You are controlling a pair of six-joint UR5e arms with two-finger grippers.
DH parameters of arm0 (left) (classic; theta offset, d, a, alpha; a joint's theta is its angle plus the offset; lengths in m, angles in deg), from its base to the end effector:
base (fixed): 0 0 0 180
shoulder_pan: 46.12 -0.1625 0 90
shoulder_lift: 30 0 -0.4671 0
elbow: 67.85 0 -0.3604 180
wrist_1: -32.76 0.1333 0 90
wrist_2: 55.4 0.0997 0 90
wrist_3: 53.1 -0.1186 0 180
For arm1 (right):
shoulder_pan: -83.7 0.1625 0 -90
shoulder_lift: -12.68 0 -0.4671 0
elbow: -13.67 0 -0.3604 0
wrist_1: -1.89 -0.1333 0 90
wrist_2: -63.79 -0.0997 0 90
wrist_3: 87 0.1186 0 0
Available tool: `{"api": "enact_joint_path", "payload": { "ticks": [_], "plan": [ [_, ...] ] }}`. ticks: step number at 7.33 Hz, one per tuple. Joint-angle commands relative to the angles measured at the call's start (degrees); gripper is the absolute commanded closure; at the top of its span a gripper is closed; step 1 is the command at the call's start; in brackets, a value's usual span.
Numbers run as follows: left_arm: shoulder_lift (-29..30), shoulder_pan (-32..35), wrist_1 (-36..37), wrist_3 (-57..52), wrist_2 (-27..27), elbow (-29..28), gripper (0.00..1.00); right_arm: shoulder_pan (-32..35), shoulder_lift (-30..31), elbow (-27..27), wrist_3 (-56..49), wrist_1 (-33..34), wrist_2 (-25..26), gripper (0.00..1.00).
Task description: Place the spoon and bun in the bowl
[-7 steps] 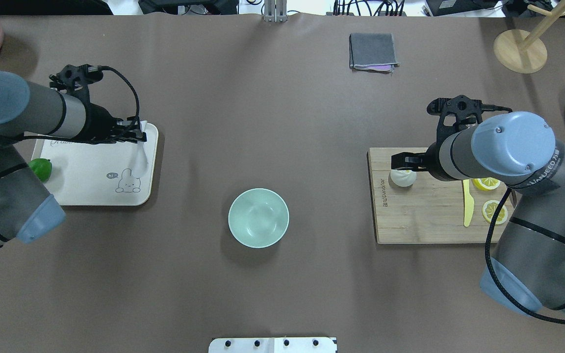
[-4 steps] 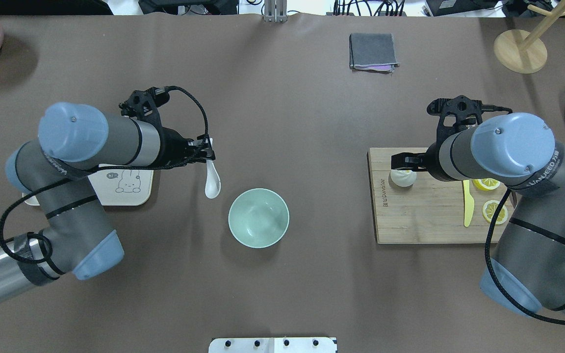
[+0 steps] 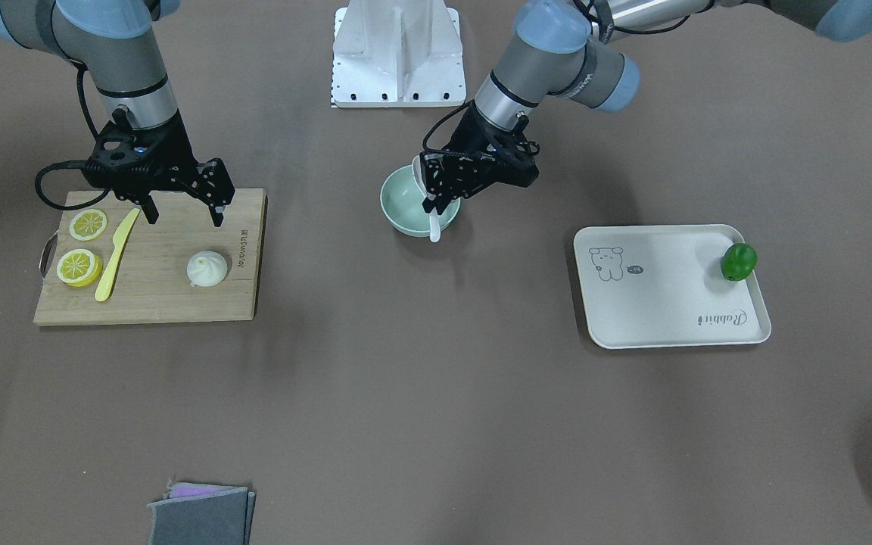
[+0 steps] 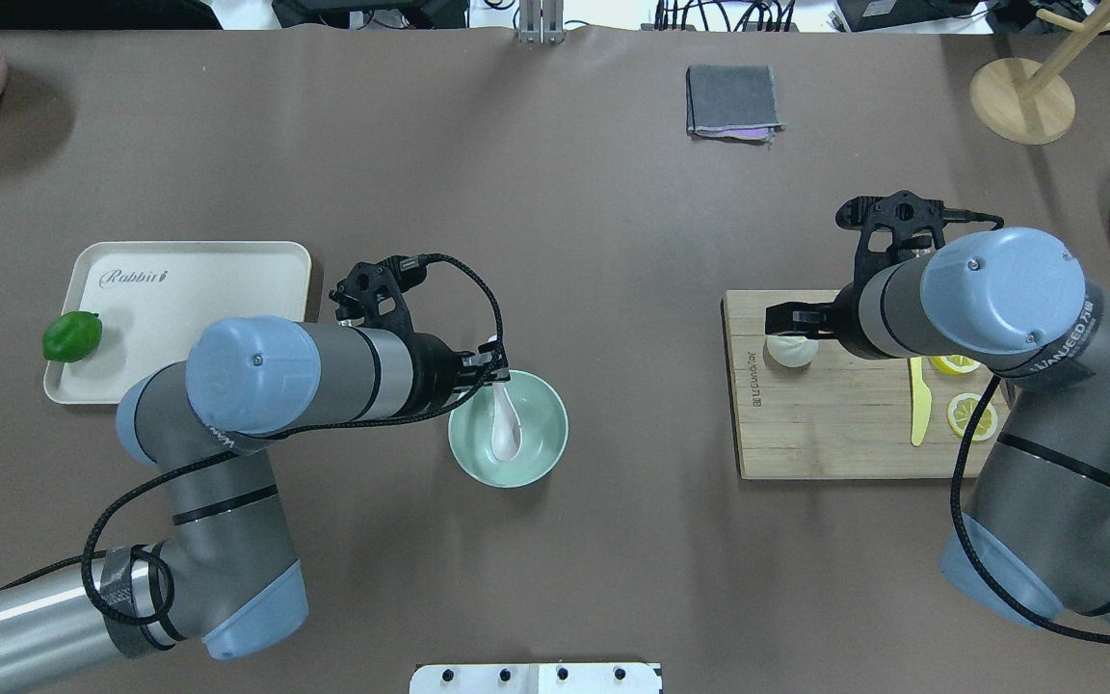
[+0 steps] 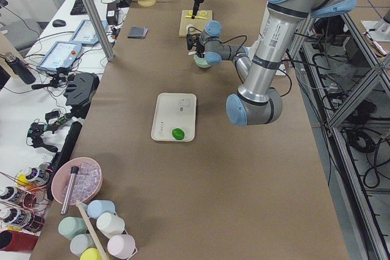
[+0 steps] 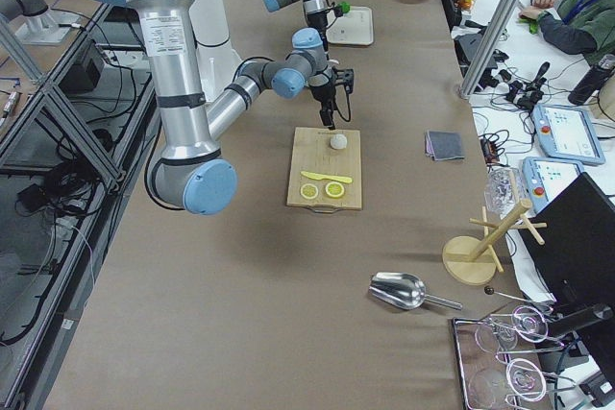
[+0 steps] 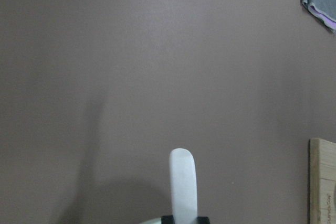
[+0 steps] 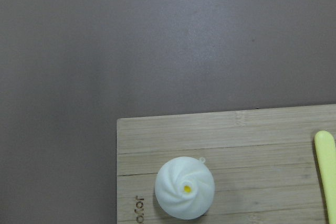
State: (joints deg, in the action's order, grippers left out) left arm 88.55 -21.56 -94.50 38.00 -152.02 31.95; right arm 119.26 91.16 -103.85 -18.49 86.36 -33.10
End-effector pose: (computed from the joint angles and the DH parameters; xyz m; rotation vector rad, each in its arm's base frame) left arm 0.5367 -0.3768 0.2819 0.1725 1.3163 -0.3043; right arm -0.3594 -0.4033 0.4071 0.2711 -0.7382 0.1860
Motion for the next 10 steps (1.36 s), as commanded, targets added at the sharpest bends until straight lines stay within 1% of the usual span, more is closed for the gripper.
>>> {"api": "enact_joint_path", "payload": {
  "ticks": [1, 2, 3, 4, 5, 6, 7, 8, 9, 10],
  "plan": [
    [-0.1, -1.1, 0.0, -0.4, 0.7, 0.6, 0.74, -0.1, 0.0, 0.0, 0.0, 0.0, 0.1, 0.02],
    [-0.1, -1.1, -0.1, -0.4, 0.6, 0.6, 0.58, -0.1, 0.0, -0.1, 0.0, 0.0, 0.2, 0.02],
    [-0.3, -1.1, -0.1, -0.5, 0.6, 0.6, 0.46, -0.1, 0.0, 0.0, 0.0, 0.0, 0.2, 0.02],
    [-0.3, -1.1, -0.1, -0.6, 0.6, 0.5, 0.4, -0.2, 0.0, 0.0, 0.0, 0.0, 0.2, 0.02],
    [-0.2, -1.1, -0.1, -0.6, 0.6, 0.5, 0.37, -0.2, 0.0, 0.0, 0.0, 0.0, 0.2, 0.02],
    [-0.2, -0.9, -0.1, -0.6, 0.3, 0.7, 0.21, -0.3, 0.0, 0.1, 0.0, 0.1, 0.2, 0.02],
    [-1.1, 0.4, 0.1, -1.5, 0.2, 1.2, 0.02, -0.4, 0.1, 0.3, -0.3, 0.0, 0.2, 0.02],
    [-4.3, 2.1, 0.3, -8.4, -2.7, 2.8, 0.02, -0.5, 0.0, 0.4, -0.9, 0.0, 0.0, 0.02],
    [-8.5, 6.4, 3.9, -14.0, -8.3, 5.6, 0.01, -0.8, -0.2, 1.1, -1.3, -0.4, -0.1, 0.02],
    [-11.7, 13.4, 8.3, -18.7, -14.8, 8.4, 0.01, -0.8, -0.4, 1.6, -2.7, -0.6, -0.2, 0.02]
  ]
}}
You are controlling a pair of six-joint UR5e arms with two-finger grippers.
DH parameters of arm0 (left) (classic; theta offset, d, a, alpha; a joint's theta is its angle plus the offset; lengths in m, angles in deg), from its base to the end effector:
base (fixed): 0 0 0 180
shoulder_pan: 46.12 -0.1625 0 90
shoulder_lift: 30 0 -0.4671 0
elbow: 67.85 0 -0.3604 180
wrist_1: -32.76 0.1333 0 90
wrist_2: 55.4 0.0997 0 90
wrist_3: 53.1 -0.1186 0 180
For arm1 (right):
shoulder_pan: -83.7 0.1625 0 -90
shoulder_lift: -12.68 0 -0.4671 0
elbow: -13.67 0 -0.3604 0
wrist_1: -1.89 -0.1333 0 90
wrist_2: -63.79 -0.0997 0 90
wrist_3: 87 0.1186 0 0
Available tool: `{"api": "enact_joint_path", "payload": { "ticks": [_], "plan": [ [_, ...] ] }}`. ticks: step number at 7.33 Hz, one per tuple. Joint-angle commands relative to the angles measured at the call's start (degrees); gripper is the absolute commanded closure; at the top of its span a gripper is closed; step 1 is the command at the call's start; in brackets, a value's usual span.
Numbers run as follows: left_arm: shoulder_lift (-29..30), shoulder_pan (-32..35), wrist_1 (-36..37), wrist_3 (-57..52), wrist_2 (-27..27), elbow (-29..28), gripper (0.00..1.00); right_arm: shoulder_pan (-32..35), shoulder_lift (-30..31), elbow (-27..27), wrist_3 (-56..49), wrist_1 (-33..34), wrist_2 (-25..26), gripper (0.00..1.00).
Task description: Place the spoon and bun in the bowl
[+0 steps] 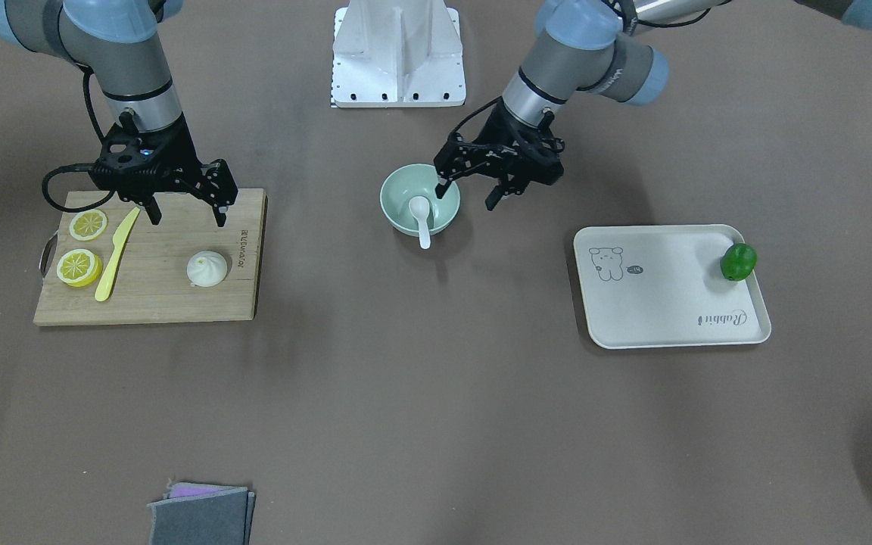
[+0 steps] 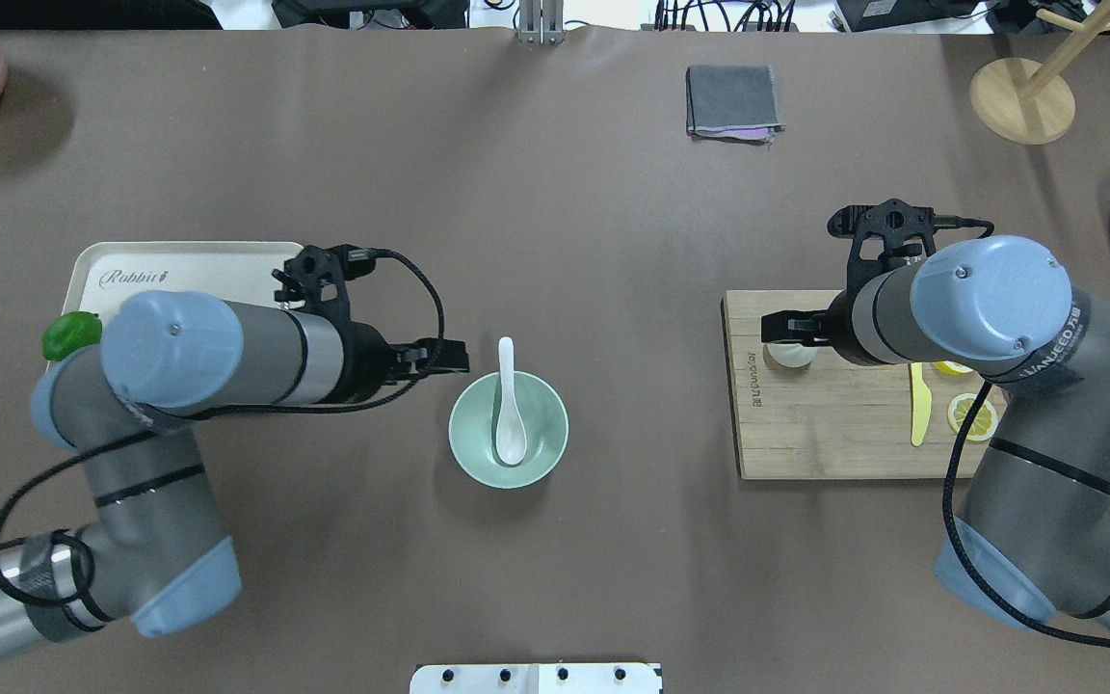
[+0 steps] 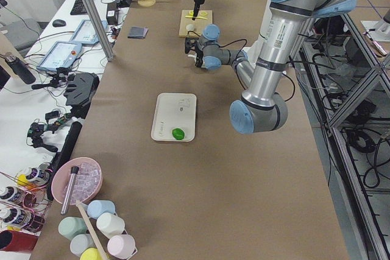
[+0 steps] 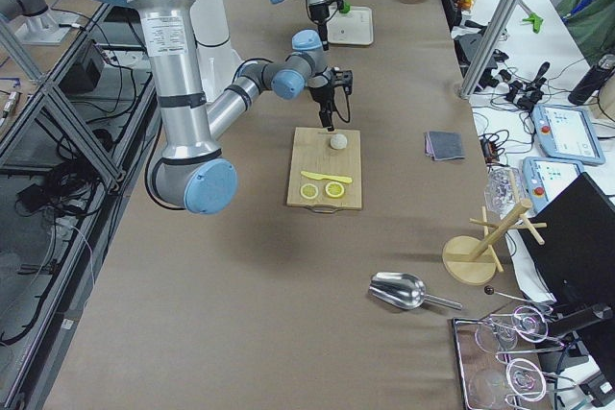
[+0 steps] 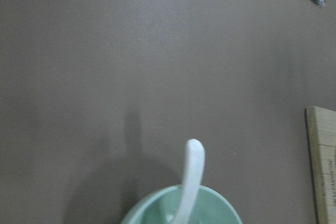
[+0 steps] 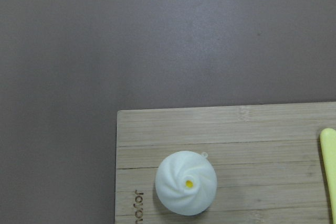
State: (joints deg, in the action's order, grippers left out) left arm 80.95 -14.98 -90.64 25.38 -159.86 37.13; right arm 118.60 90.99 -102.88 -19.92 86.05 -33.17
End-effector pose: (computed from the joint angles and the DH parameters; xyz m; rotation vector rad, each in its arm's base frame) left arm 0.4612 -0.3998 0.3345 0.2320 1.2010 -0.1460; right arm -0.3676 -0.4015 0.4121 0.2707 -0.7291 0.1517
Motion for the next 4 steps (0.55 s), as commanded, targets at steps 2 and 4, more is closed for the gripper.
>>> {"api": "enact_joint_path", "payload": {
  "ticks": [2, 4],
  "plan": [
    [-14.0, 16.6, 5.1, -23.4, -14.6, 4.6, 0.01, 0.0, -1.5, 2.1, -2.8, -0.3, 0.1, 0.04],
    [-22.8, 26.5, 4.9, -42.9, -18.5, 3.9, 0.01, 0.2, -2.4, 5.7, -3.4, -0.6, 1.3, 0.12]
  ]
}}
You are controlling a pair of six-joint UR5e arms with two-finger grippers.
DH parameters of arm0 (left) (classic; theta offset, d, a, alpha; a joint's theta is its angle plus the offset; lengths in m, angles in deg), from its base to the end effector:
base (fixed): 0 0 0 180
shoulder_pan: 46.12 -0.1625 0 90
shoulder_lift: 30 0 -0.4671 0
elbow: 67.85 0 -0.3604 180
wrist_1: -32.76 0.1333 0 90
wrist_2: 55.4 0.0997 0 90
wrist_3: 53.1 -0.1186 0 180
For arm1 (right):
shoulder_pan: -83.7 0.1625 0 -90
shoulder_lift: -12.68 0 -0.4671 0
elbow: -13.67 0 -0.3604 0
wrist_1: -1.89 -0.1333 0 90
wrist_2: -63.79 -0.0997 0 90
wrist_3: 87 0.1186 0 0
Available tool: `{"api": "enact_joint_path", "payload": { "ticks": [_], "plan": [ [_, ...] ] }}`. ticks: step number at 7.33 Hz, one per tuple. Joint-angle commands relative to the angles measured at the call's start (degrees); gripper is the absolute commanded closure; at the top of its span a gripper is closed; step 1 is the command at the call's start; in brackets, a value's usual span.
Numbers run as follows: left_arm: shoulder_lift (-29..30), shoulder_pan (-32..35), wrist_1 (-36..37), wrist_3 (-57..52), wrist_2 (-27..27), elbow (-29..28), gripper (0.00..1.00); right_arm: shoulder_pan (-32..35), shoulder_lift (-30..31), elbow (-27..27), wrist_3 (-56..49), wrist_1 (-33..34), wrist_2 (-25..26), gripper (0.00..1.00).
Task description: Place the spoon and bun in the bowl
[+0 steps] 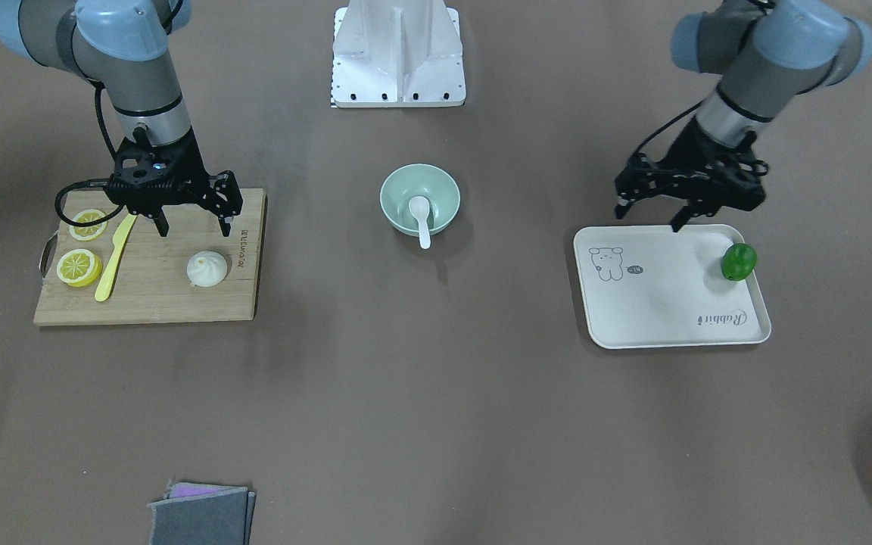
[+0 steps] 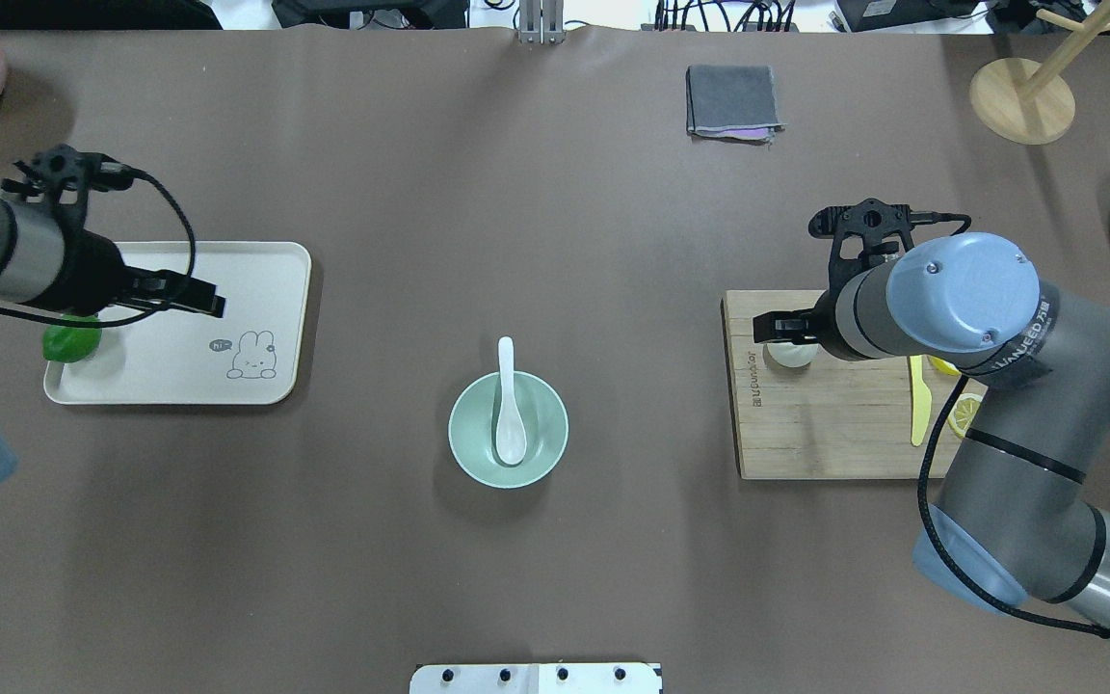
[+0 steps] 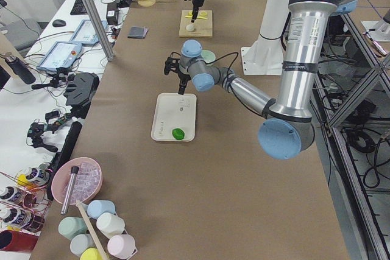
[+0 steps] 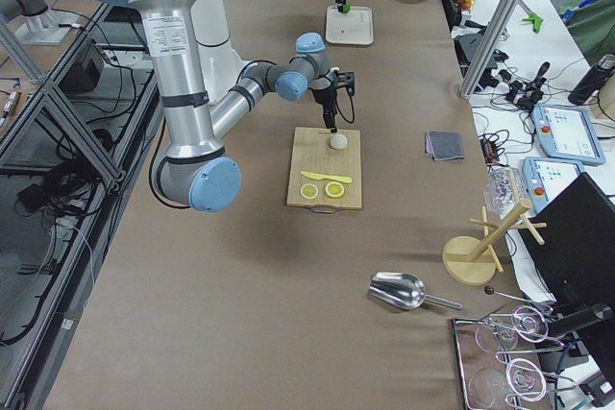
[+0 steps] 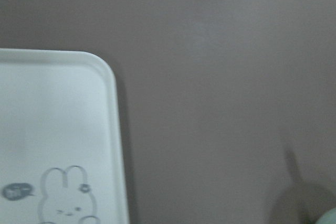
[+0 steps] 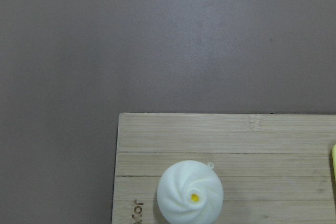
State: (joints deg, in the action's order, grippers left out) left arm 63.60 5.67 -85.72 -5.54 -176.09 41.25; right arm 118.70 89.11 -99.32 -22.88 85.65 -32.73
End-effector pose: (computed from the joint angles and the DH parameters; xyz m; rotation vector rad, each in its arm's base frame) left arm 0.2544 -0.4408 0.4759 0.2980 0.9565 0.0898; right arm -0.3837 -0.4149 0.4206 0.2847 -0.6986 0.1091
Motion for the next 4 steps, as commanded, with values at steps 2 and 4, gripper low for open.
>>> {"api": "enact_joint_path", "payload": {
  "ticks": [2, 4],
  "plan": [
    [-6.7, 11.7, 0.1, -19.5, -6.6, -2.7, 0.01, -0.5, -0.9, 7.1, -0.3, -5.2, 1.3, 0.19],
    [-6.7, 11.9, 0.1, -19.7, -6.7, -2.8, 0.01, -0.8, -1.2, 11.0, -0.1, -10.9, 1.8, 0.25]
  ]
}}
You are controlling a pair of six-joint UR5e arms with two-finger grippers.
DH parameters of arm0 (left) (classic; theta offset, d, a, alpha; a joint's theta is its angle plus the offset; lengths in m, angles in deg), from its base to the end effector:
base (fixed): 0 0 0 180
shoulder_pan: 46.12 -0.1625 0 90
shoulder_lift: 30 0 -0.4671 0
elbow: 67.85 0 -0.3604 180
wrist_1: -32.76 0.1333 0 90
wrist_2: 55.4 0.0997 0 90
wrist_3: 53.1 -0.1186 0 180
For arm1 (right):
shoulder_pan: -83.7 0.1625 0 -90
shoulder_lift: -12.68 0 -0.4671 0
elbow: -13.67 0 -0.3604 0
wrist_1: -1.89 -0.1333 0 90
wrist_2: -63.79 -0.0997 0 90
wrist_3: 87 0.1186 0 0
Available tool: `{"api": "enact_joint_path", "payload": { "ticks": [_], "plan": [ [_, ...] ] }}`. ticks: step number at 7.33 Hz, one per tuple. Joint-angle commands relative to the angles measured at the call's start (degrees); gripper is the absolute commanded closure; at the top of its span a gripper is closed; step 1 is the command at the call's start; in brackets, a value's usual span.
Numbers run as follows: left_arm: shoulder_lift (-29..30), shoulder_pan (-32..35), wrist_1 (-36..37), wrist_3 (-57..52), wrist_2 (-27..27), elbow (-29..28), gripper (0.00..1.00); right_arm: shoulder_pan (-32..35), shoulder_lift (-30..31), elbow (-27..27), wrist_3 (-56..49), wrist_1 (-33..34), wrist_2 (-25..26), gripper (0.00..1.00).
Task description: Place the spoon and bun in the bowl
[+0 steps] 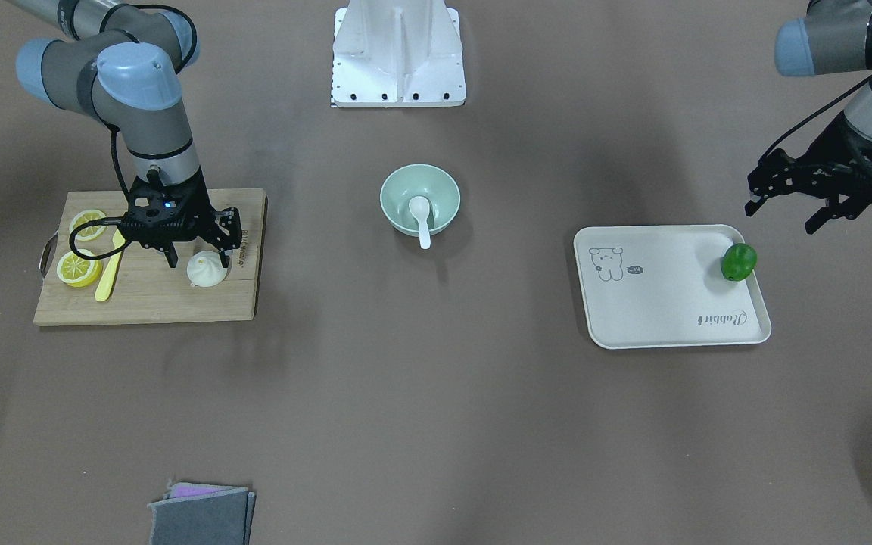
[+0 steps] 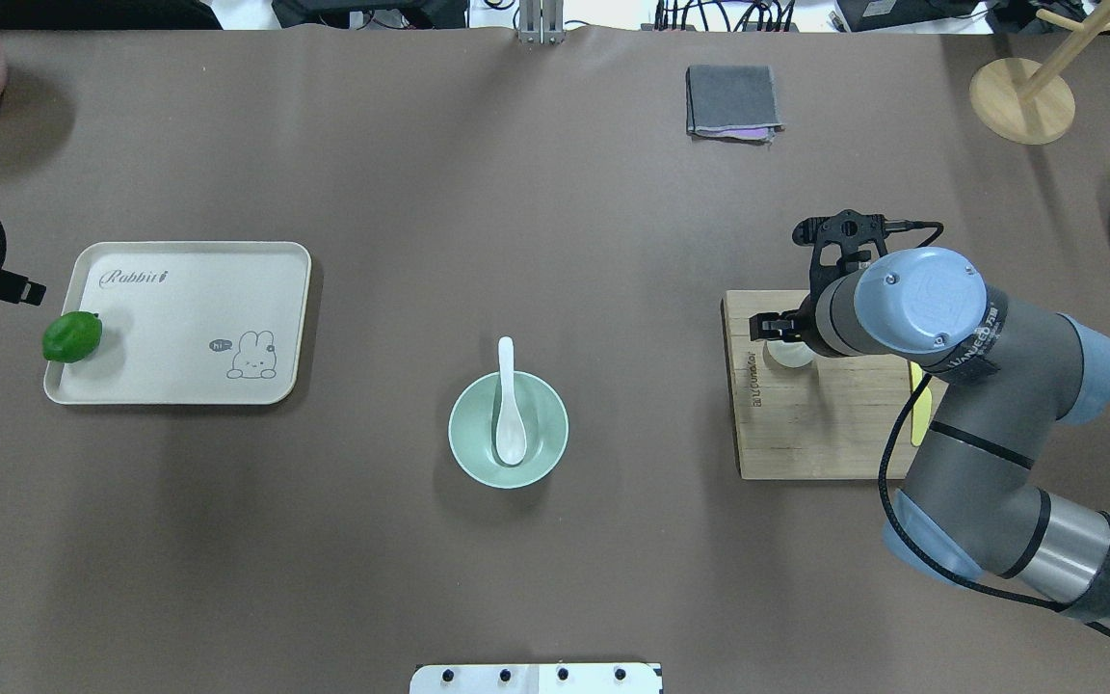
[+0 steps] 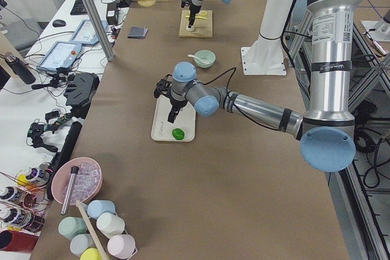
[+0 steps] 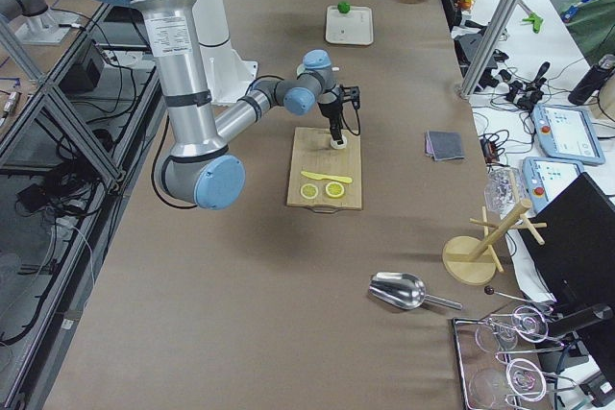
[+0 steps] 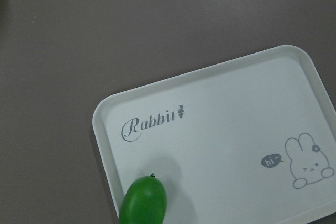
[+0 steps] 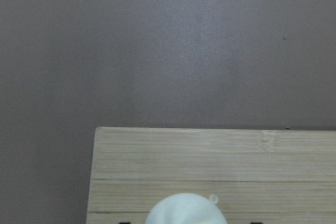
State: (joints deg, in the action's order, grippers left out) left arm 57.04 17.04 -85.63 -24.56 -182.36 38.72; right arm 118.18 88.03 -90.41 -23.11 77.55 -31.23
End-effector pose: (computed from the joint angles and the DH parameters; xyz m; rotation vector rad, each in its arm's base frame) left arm 0.1540 -0.4417 0.5479 0.3398 0.8731 0.2088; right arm -0.4149 -0.4340 0.4594 0.3070 -0.6910 0.1061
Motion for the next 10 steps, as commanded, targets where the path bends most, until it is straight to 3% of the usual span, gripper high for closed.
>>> {"api": "enact_joint_path", "payload": {
  "ticks": [1, 2, 3, 4, 6, 10],
  "plan": [
    [-0.1, 0.5, 0.0, -0.7, -0.4, -0.3, 0.01, -0.5, 0.0, 2.0, 0.4, -2.8, 0.4, 0.33],
    [0.0, 0.4, 0.1, -0.7, -0.3, -0.3, 0.01, -0.6, 0.0, 1.9, 0.5, -2.5, 0.5, 0.53],
    [0.0, 0.3, 0.1, -0.6, -0.3, -0.3, 0.01, -0.7, 0.1, 1.9, 0.6, -2.3, 0.5, 0.84],
    [0.1, 0.3, 0.1, -0.5, -0.3, -0.3, 0.01, -0.8, 0.0, 1.7, 0.6, -2.2, 0.5, 1.0],
    [0.4, 0.2, 0.1, 0.1, -0.3, -0.3, 0.01, -1.0, -3.4, 1.2, 1.1, -0.2, 0.4, 1.0],
    [1.0, 0.0, 0.1, 0.3, -0.4, -1.4, 0.01, -8.5, -23.1, 1.9, 16.8, 16.9, 3.2, 1.0]
  ]
}}
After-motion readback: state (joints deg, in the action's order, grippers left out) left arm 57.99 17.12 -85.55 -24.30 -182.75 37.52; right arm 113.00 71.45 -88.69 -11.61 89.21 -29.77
